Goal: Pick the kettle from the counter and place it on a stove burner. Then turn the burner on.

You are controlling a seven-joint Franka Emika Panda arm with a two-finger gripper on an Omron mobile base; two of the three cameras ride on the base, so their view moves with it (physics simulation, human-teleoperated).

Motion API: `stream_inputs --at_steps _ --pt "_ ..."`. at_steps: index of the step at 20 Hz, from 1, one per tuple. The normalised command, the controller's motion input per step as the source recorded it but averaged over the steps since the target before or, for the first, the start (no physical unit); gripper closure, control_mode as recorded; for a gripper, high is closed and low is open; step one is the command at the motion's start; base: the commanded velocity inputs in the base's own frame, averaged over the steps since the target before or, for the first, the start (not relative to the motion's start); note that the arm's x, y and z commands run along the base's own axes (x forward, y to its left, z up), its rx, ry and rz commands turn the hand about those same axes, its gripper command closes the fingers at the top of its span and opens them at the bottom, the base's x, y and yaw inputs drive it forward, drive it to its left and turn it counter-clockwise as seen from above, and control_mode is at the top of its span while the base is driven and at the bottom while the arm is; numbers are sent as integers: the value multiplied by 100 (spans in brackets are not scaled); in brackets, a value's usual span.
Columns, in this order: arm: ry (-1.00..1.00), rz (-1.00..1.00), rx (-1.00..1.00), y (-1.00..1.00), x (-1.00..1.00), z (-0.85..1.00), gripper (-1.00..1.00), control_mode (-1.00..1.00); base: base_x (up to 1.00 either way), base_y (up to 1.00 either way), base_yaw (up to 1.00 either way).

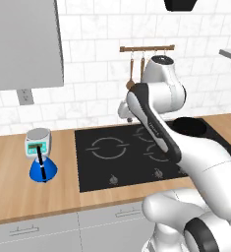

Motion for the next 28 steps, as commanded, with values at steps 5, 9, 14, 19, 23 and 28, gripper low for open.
stream_inputs --at_steps 5,9,14,19,23,28 --pt "1 19 0 100 -43 -4 -100 -100 0 0 0" --pt "0 24 0 100 -46 -44 -100 -100 0 0 0" --pt "0 25 0 100 -32 -75 -100 -100 0 0 0" --pt "0 13 -3 100 25 -58 -100 -100 0 0 0" --pt "-1 0 -4 100 70 -13 -100 -100 0 0 0" --pt "-2 -4 0 100 75 2 -100 -100 0 0 0"
